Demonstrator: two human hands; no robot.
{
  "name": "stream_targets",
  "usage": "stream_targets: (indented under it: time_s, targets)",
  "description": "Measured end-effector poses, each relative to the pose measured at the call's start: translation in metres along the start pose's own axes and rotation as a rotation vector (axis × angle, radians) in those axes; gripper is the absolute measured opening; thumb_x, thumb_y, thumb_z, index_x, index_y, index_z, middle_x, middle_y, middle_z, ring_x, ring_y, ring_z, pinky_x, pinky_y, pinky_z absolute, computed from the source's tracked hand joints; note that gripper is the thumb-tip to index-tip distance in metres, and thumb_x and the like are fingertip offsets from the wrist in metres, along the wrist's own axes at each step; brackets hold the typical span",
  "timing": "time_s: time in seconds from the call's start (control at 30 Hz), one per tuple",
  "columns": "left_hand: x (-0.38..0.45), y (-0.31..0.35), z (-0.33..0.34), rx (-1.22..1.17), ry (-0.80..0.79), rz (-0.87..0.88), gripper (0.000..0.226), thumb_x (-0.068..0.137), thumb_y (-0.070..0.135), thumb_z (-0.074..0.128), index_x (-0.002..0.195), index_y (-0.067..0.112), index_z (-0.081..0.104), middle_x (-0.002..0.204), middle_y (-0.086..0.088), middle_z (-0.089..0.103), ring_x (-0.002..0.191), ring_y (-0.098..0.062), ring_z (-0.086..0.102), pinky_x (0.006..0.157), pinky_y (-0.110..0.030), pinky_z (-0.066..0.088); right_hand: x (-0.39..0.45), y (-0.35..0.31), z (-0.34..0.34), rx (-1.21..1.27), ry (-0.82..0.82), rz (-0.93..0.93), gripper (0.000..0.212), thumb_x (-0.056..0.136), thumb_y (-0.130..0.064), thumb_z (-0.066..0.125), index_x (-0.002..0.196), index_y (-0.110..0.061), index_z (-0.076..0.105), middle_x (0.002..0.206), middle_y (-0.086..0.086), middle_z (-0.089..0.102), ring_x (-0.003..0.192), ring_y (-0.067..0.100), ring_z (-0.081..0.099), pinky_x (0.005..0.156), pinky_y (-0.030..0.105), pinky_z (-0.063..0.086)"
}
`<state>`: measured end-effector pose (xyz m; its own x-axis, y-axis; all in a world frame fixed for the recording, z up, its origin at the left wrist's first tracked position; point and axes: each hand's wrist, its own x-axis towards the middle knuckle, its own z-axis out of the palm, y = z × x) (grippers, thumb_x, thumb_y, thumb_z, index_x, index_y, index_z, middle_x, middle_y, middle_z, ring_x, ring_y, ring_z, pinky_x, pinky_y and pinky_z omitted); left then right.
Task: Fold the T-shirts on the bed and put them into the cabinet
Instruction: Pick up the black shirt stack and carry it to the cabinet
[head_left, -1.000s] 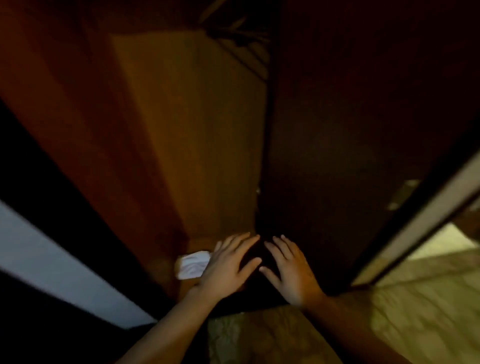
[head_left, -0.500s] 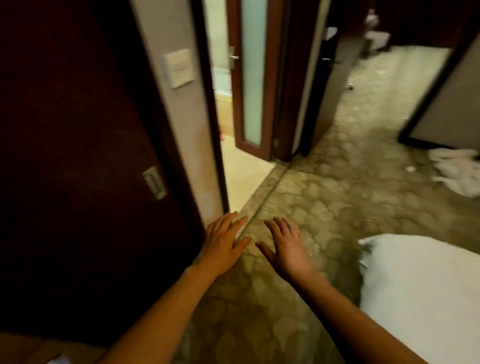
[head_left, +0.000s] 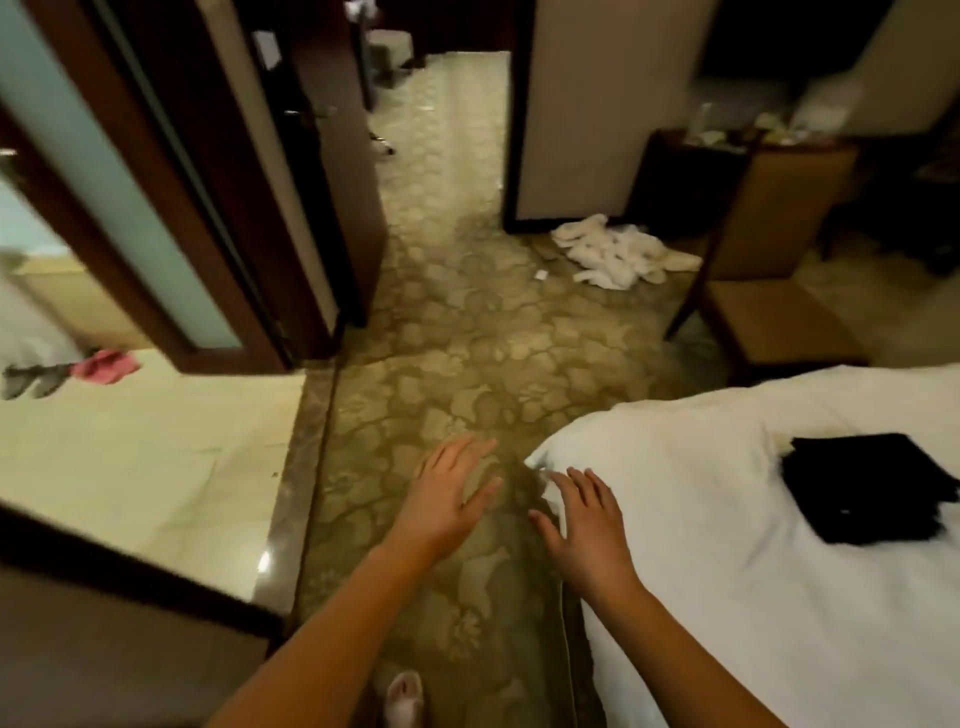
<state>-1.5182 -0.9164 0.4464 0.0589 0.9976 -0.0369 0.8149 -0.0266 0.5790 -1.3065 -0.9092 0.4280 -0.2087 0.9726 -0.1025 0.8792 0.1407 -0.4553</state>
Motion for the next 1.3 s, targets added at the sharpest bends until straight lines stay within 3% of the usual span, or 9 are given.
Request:
stream_targets:
  time_s: [0.1, 0.2, 0.33, 0.53, 0.63, 0.73, 0.9, 1.0, 1.3]
  targets:
    - [0.077, 0.009, -0.004, -0.001, -0.103, 0.147, 0.057, 0.100, 0.059, 0.038, 0.153, 0.038, 0.032, 0.162, 0.008, 0.027, 0.151, -0.014, 0.017, 0.124, -0.042, 0.016, 0.033, 0.009, -0.013, 0.009, 0.078, 0.155, 0.062, 0.098, -0.059, 0.041, 0.152, -0.029, 0.032, 0.161, -0.003, 0.027, 0.150, 0.021, 0.017, 0.123, 0.038, 0.013]
    - [0.148, 0.027, -0.003, 0.011, -0.159, 0.278, 0.067, 0.094, 0.073, 0.027, 0.152, 0.040, 0.033, 0.161, 0.008, 0.029, 0.150, -0.016, 0.018, 0.123, -0.045, 0.018, 0.068, 0.021, -0.026, -0.012, 0.119, 0.297, 0.064, 0.097, -0.063, 0.039, 0.150, -0.028, 0.036, 0.160, -0.001, 0.031, 0.149, 0.023, 0.022, 0.122, 0.038, 0.017]
    - [0.240, 0.061, 0.019, 0.031, -0.251, 0.436, 0.062, 0.096, 0.067, 0.032, 0.152, 0.040, 0.035, 0.160, 0.008, 0.031, 0.150, -0.016, 0.020, 0.122, -0.048, 0.019, 0.118, 0.053, -0.040, 0.013, 0.266, 0.463, 0.084, 0.088, -0.078, 0.019, 0.140, -0.021, 0.052, 0.148, 0.006, 0.050, 0.138, 0.031, 0.044, 0.115, 0.047, 0.034]
    - [0.373, 0.117, 0.053, 0.070, -0.391, 0.575, 0.054, 0.102, 0.056, 0.040, 0.152, 0.041, 0.031, 0.163, 0.011, 0.022, 0.151, -0.011, 0.010, 0.117, -0.030, 0.002, 0.217, 0.123, -0.078, -0.007, 0.351, 0.587, 0.077, 0.090, -0.071, 0.026, 0.133, -0.016, 0.059, 0.139, 0.013, 0.058, 0.130, 0.037, 0.052, 0.109, 0.053, 0.041]
    - [0.438, 0.141, 0.056, 0.067, -0.402, 0.646, 0.056, 0.100, 0.059, 0.038, 0.151, 0.038, 0.036, 0.161, 0.007, 0.028, 0.150, -0.014, 0.016, 0.123, -0.044, 0.015, 0.264, 0.151, -0.105, -0.013, 0.327, 0.637, 0.075, 0.093, -0.072, 0.025, 0.142, -0.020, 0.049, 0.151, 0.008, 0.046, 0.142, 0.032, 0.037, 0.118, 0.047, 0.029]
    - [0.510, 0.169, 0.057, 0.135, -0.435, 0.696, 0.057, 0.100, 0.060, 0.036, 0.153, 0.040, 0.031, 0.163, 0.007, 0.024, 0.151, -0.015, 0.014, 0.123, -0.046, 0.017, 0.314, 0.177, -0.141, -0.009, 0.360, 0.697, 0.074, 0.090, -0.068, 0.027, 0.148, -0.024, 0.040, 0.159, 0.004, 0.034, 0.148, 0.027, 0.023, 0.122, 0.042, 0.018]
    - [0.612, 0.231, 0.081, 0.204, -0.533, 0.829, 0.056, 0.100, 0.060, 0.036, 0.153, 0.043, 0.027, 0.164, 0.011, 0.019, 0.153, -0.013, 0.007, 0.124, -0.049, 0.014, 0.377, 0.212, -0.178, 0.005, 0.465, 0.870, 0.078, 0.088, -0.069, 0.023, 0.149, -0.025, 0.039, 0.159, 0.002, 0.033, 0.149, 0.026, 0.022, 0.122, 0.043, 0.017]
    - [0.673, 0.265, 0.120, 0.185, -0.624, 0.979, 0.055, 0.101, 0.056, 0.038, 0.154, 0.039, 0.030, 0.163, 0.009, 0.022, 0.152, -0.013, 0.009, 0.125, -0.043, 0.011, 0.419, 0.247, -0.179, 0.010, 0.530, 1.011, 0.071, 0.092, -0.066, 0.032, 0.147, -0.022, 0.044, 0.156, 0.005, 0.038, 0.147, 0.028, 0.027, 0.121, 0.046, 0.021]
    - [0.743, 0.348, 0.207, 0.042, -0.889, 1.341, 0.054, 0.100, 0.056, 0.043, 0.150, 0.036, 0.040, 0.159, 0.003, 0.034, 0.149, -0.018, 0.022, 0.121, -0.042, 0.021, 0.456, 0.280, -0.204, 0.150, 0.765, 1.421, 0.063, 0.097, -0.058, 0.044, 0.149, -0.022, 0.040, 0.159, 0.005, 0.033, 0.149, 0.026, 0.020, 0.122, 0.044, 0.018]
